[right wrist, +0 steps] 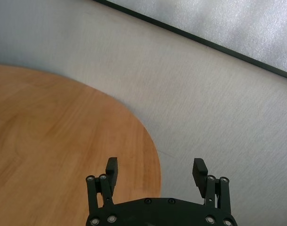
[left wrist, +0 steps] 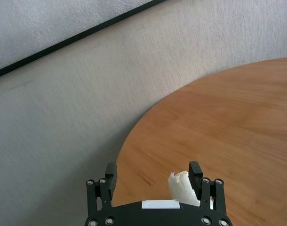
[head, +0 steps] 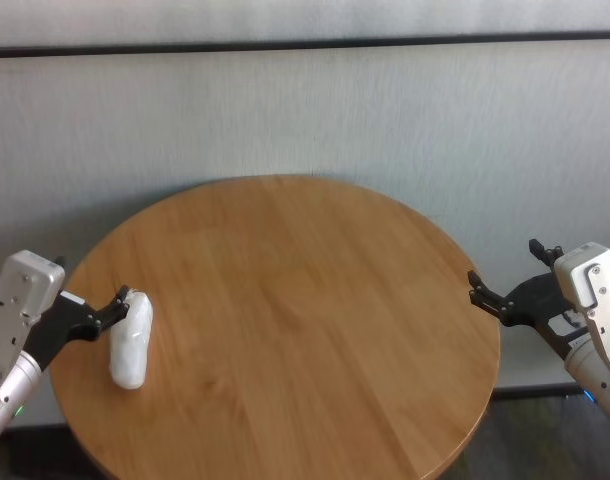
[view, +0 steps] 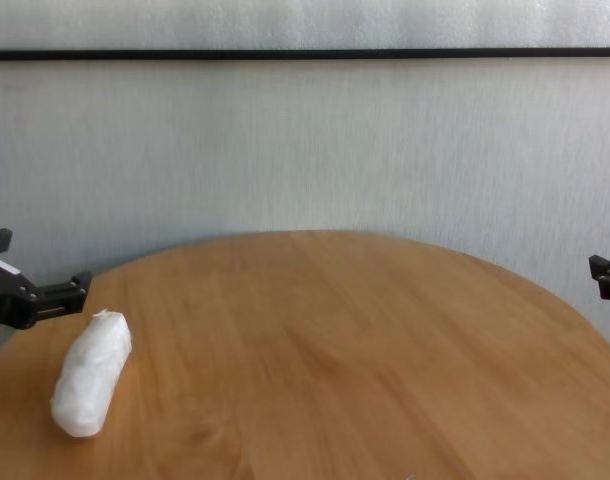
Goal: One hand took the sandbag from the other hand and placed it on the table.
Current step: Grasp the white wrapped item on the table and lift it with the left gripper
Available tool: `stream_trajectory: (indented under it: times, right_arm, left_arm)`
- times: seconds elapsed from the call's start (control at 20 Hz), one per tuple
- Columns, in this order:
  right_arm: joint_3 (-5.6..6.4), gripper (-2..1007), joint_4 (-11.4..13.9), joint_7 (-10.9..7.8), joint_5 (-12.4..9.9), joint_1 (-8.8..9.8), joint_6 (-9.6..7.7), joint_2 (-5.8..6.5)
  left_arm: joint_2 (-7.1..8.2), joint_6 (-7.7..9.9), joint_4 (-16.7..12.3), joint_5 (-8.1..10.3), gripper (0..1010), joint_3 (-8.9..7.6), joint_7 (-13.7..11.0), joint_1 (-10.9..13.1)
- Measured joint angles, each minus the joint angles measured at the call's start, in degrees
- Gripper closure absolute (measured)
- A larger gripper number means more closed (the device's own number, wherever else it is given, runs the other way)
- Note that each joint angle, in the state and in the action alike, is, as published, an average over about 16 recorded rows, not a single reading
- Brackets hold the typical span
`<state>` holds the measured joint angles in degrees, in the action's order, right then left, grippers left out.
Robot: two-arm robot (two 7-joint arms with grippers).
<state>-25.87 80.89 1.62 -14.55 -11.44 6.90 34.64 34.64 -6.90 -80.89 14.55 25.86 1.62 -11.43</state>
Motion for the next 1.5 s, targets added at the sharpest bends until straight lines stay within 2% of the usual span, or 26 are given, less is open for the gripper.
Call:
stream_trajectory:
  times: [1.5]
  right_arm:
    - [0.00, 4, 0.00, 0.00, 0.00, 0.00, 0.00, 0.00]
  left_arm:
    - [0.00, 0.00, 0.00, 0.00, 10, 0.00, 0.00, 0.00]
